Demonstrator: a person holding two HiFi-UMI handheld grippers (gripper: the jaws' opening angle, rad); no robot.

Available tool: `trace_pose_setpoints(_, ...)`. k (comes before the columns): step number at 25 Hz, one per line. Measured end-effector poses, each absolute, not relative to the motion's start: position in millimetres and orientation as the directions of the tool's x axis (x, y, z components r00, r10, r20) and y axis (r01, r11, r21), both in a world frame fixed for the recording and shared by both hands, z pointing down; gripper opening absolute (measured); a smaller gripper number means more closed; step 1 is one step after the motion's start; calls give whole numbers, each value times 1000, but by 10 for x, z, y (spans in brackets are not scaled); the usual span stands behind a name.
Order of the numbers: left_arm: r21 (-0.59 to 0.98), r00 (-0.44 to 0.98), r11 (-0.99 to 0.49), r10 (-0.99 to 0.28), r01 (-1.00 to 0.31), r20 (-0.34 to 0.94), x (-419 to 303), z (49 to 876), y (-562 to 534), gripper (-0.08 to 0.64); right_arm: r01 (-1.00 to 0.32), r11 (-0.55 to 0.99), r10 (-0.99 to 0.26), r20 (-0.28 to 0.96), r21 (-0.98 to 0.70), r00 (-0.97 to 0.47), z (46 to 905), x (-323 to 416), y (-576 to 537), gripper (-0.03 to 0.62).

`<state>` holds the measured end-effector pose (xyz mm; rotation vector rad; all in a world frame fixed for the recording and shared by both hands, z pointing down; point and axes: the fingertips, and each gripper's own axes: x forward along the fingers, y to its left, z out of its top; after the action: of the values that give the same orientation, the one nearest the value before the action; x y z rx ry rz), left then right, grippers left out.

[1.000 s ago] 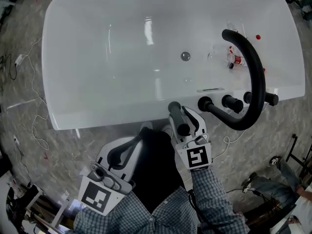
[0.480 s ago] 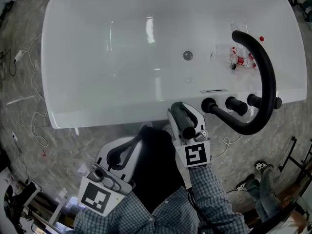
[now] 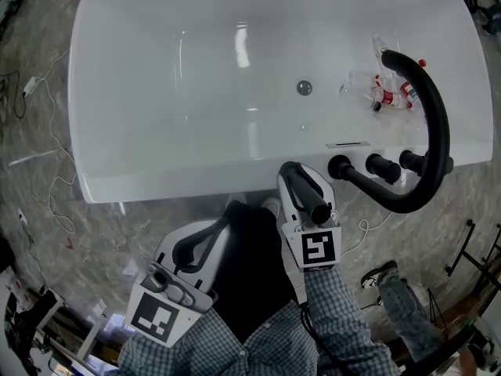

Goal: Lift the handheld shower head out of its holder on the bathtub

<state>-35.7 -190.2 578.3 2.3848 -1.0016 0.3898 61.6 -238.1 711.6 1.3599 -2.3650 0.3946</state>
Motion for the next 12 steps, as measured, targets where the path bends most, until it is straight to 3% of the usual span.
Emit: trace_pose_setpoints(12, 344, 688, -599, -579, -723, 436, -414, 5637, -1858, 6, -911, 391, -766, 503, -132, -401, 6938, 710, -2321, 135)
